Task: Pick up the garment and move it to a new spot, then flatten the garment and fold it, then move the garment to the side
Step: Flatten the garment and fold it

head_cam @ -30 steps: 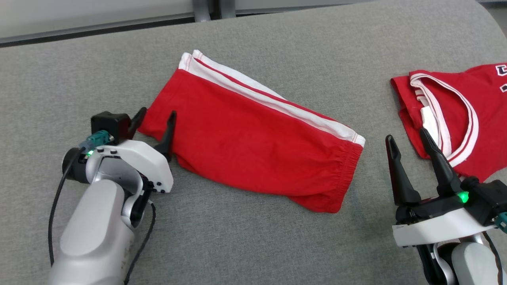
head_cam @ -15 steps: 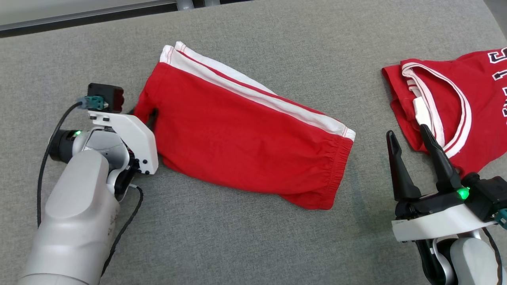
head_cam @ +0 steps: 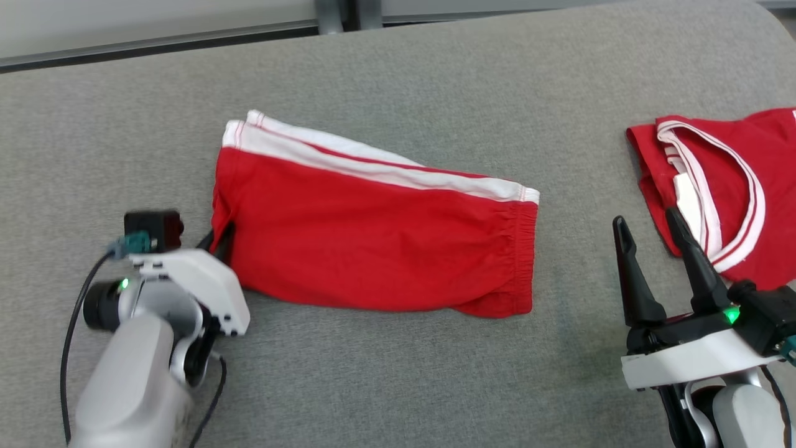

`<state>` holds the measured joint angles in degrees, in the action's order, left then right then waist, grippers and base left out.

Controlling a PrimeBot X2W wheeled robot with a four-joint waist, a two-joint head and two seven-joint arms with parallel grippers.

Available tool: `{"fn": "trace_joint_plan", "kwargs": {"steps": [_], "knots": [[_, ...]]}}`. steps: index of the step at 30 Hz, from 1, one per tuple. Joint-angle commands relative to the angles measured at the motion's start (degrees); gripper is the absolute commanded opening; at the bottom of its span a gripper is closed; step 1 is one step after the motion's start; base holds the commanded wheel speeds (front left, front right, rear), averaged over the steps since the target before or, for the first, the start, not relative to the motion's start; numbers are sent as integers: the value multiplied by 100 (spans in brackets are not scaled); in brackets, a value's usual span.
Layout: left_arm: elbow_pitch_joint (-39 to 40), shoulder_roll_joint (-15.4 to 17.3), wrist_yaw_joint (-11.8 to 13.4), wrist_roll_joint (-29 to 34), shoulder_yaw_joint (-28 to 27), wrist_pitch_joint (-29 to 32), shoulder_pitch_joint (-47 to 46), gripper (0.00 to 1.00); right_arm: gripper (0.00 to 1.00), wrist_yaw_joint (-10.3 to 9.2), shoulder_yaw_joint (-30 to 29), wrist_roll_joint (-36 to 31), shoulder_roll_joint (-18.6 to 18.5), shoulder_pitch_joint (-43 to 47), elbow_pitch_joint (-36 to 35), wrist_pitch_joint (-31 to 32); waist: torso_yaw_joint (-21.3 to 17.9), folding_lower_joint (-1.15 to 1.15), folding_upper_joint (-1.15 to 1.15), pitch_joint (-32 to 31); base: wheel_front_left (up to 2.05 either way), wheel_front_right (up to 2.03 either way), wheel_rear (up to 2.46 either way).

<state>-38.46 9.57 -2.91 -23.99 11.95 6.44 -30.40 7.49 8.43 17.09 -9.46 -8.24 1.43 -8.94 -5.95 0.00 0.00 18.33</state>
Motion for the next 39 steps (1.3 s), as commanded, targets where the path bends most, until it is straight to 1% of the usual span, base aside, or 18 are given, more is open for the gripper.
{"fn": "trace_joint_plan", "kwargs": {"steps": [1,7,8,9,10,12,14,17,19,21,23,27,34,39], "knots": [[101,67,96,-80,-76,23,412,0,100,-1,1,-35,-31,67,1,30,159,0,0,-180,0,0,0],[1154,155,276,-321,-246,151,1513,0,100,-1,-44,-46,-54,236,-43,185,326,0,0,-433,0,0,0],[1314,141,269,-364,-249,175,1657,4,100,-1,-44,-45,-57,256,-57,199,334,0,0,-469,0,0,0],[1484,111,275,-412,-285,134,1750,36,100,-1,-49,-59,-73,261,-75,232,336,0,0,-501,0,0,0],[1642,106,336,-412,-321,71,1845,100,100,-1,-49,-63,-84,277,-83,243,331,0,0,-539,0,0,0],[1969,88,451,-368,-417,-250,2036,100,100,-1,-51,-80,-97,332,-102,279,319,0,0,-627,0,0,0],[2302,34,583,-259,-530,-797,2196,100,100,-1,-84,-115,-107,378,-132,303,328,0,0,-721,0,0,0],[2700,-11,681,-80,-578,-1472,2423,100,100,-1,-149,-161,-90,463,-204,380,369,0,0,-863,0,0,0],[2921,-41,717,-7,-560,-1722,2477,100,100,-1,-196,-198,-93,527,-265,438,412,0,0,-947,0,0,0],[3098,4,729,118,-517,-1845,2507,100,100,-1,-226,-218,-96,594,-317,502,447,0,0,-1025,0,0,0],[3286,66,759,267,-487,-1921,2541,100,100,-1,-248,-249,-102,648,-354,561,471,0,0,-1123,0,0,0],[3514,135,797,364,-425,-1876,2674,100,100,-1,-265,-286,-101,769,-390,648,485,0,0,-1279,0,0,0],[3850,332,958,504,-370,-1558,3095,100,100,-1,-299,-294,-73,1020,-481,821,459,0,0,-1519,0,0,0],[4005,359,1017,521,-342,-1454,3244,100,100,-1,-345,-283,-40,1064,-519,878,465,0,0,-1543,0,0,0]]}}
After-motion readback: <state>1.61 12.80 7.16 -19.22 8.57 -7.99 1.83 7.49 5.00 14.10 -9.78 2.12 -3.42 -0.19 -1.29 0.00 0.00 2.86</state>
